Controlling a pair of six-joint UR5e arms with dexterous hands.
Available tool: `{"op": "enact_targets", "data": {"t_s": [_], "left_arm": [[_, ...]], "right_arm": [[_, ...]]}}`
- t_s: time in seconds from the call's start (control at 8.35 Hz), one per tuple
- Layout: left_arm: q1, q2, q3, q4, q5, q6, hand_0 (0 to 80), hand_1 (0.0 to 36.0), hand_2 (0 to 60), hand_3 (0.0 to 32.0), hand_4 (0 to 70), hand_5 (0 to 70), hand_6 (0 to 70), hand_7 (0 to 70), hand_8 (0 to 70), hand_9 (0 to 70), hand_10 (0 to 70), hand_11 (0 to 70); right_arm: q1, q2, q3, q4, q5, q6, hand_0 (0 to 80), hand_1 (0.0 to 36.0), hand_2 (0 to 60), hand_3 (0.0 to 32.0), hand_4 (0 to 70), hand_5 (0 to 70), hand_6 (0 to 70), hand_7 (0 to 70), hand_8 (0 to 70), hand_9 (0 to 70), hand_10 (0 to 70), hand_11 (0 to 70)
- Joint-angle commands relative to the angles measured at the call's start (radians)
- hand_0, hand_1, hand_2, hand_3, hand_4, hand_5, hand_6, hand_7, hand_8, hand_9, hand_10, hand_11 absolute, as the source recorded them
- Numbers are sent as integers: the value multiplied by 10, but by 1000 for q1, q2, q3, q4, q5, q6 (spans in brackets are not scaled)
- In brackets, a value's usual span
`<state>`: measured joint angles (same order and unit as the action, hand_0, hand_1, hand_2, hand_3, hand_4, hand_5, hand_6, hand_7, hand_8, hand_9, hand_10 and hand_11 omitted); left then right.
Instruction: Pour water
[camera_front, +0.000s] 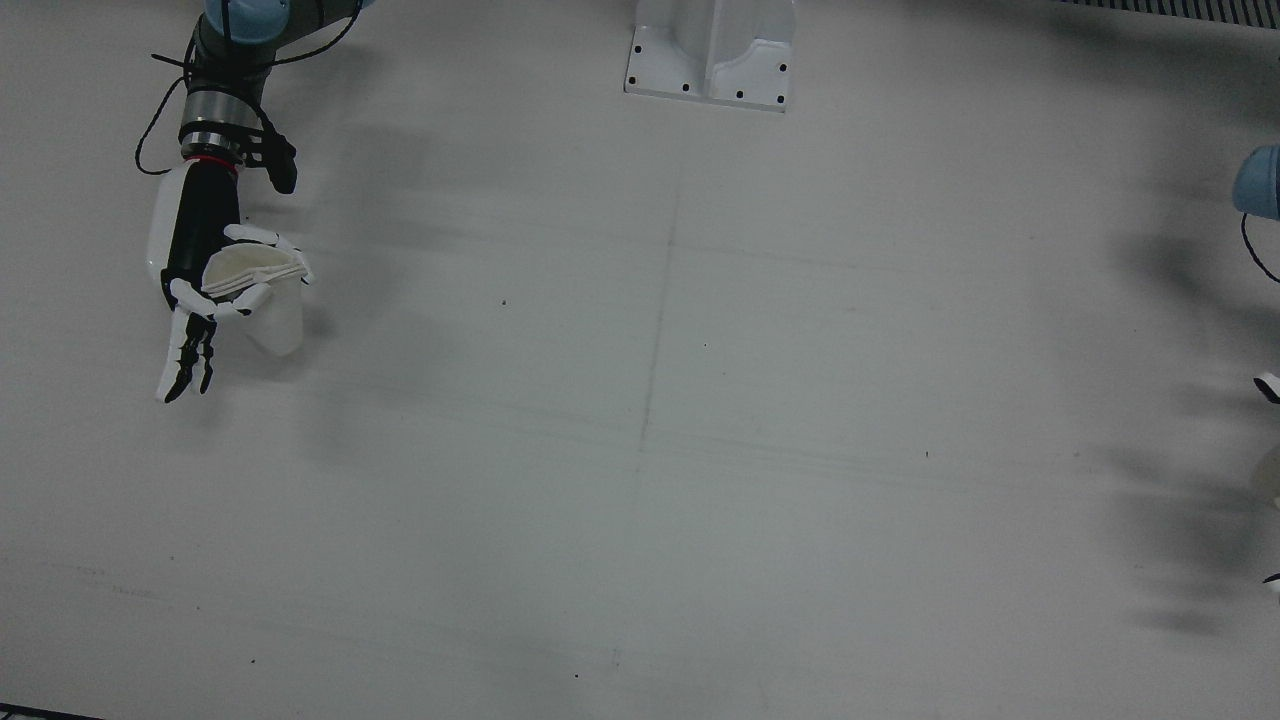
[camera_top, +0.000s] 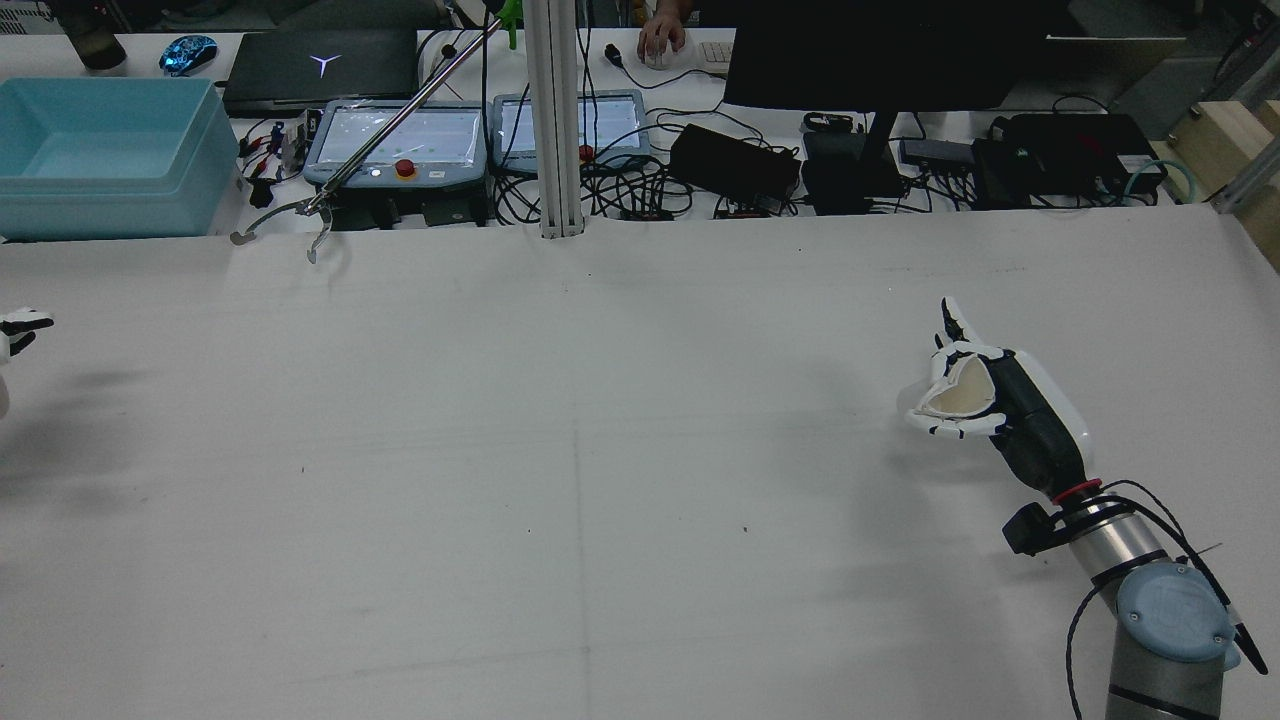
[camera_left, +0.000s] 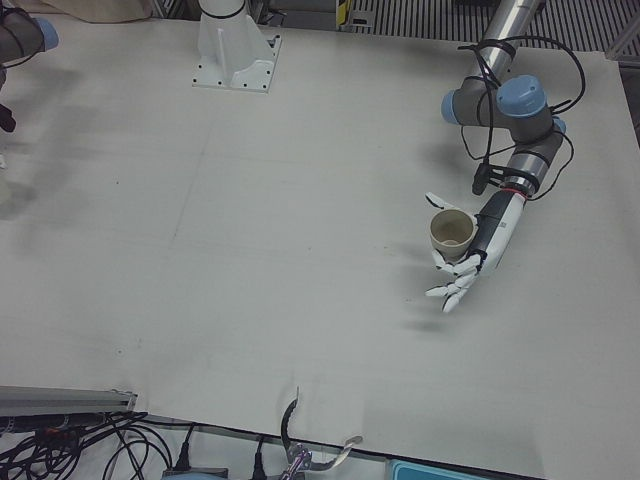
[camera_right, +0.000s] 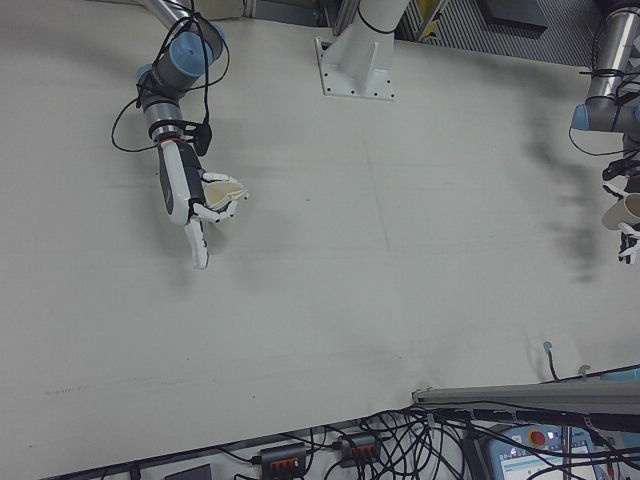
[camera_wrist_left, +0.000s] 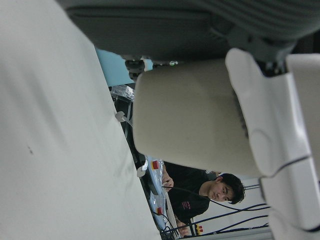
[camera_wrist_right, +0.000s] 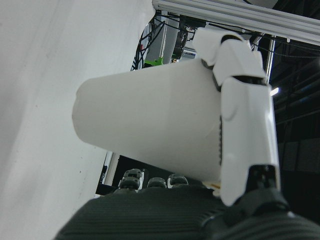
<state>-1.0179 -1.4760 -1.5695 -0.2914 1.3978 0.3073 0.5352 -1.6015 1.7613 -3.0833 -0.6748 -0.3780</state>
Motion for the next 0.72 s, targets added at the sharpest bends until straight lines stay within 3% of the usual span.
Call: {"op": "enact_targets", "data": {"t_s": [0.0, 0.24, 0.6], "left_arm": [[39, -192, -80, 159, 84, 76, 559, 100, 0, 0, 677, 700, 200, 226, 61, 96, 63, 95], [140, -364, -73, 286, 110, 88, 560, 103, 0, 0, 683, 700, 204, 229, 64, 98, 66, 99], [276, -505, -80, 389, 110, 159, 558, 106, 0, 0, 687, 700, 203, 227, 61, 94, 66, 98]], "right_arm": [[116, -11, 81, -43, -9, -9, 726, 323, 278, 0, 475, 700, 42, 27, 0, 0, 29, 66], [121, -9, 83, -51, -9, -9, 757, 331, 284, 0, 510, 700, 57, 54, 1, 0, 24, 59], [127, 11, 81, -57, -9, -10, 744, 329, 286, 0, 496, 700, 68, 71, 3, 0, 26, 63]]}}
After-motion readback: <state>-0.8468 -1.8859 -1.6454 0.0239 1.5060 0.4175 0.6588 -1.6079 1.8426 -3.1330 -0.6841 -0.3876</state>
